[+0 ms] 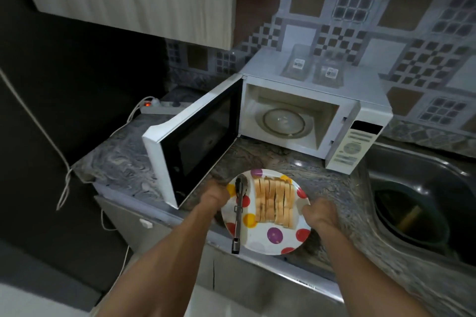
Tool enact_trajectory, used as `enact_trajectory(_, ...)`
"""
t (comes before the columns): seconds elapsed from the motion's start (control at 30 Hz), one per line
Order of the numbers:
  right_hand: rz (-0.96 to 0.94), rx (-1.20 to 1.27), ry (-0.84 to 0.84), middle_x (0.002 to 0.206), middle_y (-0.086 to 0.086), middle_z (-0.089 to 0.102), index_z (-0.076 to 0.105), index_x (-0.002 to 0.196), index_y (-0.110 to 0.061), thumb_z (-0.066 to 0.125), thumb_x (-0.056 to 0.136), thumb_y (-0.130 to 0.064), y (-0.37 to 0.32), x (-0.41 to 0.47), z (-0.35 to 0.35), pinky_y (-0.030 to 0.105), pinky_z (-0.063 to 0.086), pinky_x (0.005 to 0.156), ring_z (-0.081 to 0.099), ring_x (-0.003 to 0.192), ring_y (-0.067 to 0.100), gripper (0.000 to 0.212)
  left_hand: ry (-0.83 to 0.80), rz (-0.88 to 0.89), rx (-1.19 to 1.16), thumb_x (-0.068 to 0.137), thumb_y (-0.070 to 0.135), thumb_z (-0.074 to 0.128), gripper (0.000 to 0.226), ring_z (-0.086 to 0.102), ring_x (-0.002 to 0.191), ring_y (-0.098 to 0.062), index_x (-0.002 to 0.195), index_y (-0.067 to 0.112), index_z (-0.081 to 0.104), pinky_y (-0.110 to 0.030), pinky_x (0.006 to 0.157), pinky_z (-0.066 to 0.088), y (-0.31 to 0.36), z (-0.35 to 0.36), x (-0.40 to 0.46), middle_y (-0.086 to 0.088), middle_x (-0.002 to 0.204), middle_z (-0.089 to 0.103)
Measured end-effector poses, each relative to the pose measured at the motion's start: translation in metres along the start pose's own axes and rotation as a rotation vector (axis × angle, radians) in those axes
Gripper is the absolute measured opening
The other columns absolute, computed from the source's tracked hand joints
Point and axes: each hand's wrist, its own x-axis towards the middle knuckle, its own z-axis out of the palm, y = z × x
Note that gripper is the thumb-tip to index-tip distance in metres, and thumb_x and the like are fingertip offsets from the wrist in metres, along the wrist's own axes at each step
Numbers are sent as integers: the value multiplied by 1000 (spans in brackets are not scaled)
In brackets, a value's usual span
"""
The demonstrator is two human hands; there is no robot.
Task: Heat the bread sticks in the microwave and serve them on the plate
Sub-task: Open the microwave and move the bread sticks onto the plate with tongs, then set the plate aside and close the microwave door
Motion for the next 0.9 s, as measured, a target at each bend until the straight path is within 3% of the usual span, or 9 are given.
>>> enact_trajectory(0.13, -11, 9, 20, 112, 18, 69, 72, 110, -5, 62, 90, -30, 11, -53, 11, 35, 54, 81, 65, 102, 35, 33, 53, 3, 29, 85, 27, 65, 40, 62, 111, -33, 118, 5, 64, -37, 94, 53, -36, -17, -42, -16, 120, 64)
enact_trajectory(0.2, -9, 13, 25, 110, 18, 70, 72, 107, -5, 65, 89, -34, 14, -76, 16, 33, 53, 79, 66, 100, 35, 35, 28, -24, -23, 79, 19, 68, 37, 65, 105, -34, 111, 1, 67, -40, 87, 57, -58, -22, -53, -19, 114, 67)
enact_trajectory(0.33, -19, 47, -21, 100, 18, 71, 73, 98, -2, 69, 86, -31, 13, -124, 33, 35, 56, 75, 67, 90, 34, 32, 40, -70, -59, 75, 23, 65, 33, 68, 94, -33, 102, 5, 68, -42, 73, 61, -109, -48, -86, -17, 104, 70)
enact_trajectory(0.43, -68, 7, -49, 106, 19, 71, 72, 102, -2, 66, 87, -29, 4, -154, 49, 33, 53, 76, 67, 97, 35, 31, 43, -98, -128, 75, 18, 68, 34, 67, 101, -33, 105, 2, 63, -44, 79, 59, -140, -71, -107, -22, 110, 67)
enact_trajectory(0.53, -122, -18, -103, 112, 19, 70, 72, 105, -1, 65, 86, -25, -14, -182, 68, 33, 51, 78, 66, 103, 35, 32, 89, -133, -129, 81, 12, 67, 28, 67, 103, -32, 105, -1, 66, -41, 84, 57, -164, -103, -131, -21, 112, 68)
enact_trajectory(0.7, -229, -22, -211, 91, 13, 70, 70, 91, -4, 63, 89, -19, -56, -224, 107, 37, 55, 72, 68, 85, 29, 16, 173, -291, -99, 84, 10, 67, 26, 69, 86, -30, 105, -6, 67, -33, 62, 55, -207, -163, -157, -18, 108, 68)
enact_trajectory(0.8, -305, -21, -232, 91, 11, 70, 69, 97, -4, 63, 91, -18, -87, -244, 128, 34, 54, 66, 68, 82, 26, 16, 235, -357, -119, 79, 13, 67, 28, 67, 97, -31, 104, 0, 66, -31, 66, 55, -237, -198, -160, -17, 111, 67)
enact_trajectory(0.9, -412, -27, -296, 99, 13, 70, 66, 98, -4, 60, 89, -16, -129, -257, 147, 31, 55, 68, 66, 84, 26, 16, 313, -413, -155, 74, 16, 68, 25, 68, 91, -32, 93, 0, 68, -31, 68, 54, -264, -236, -158, -18, 103, 69)
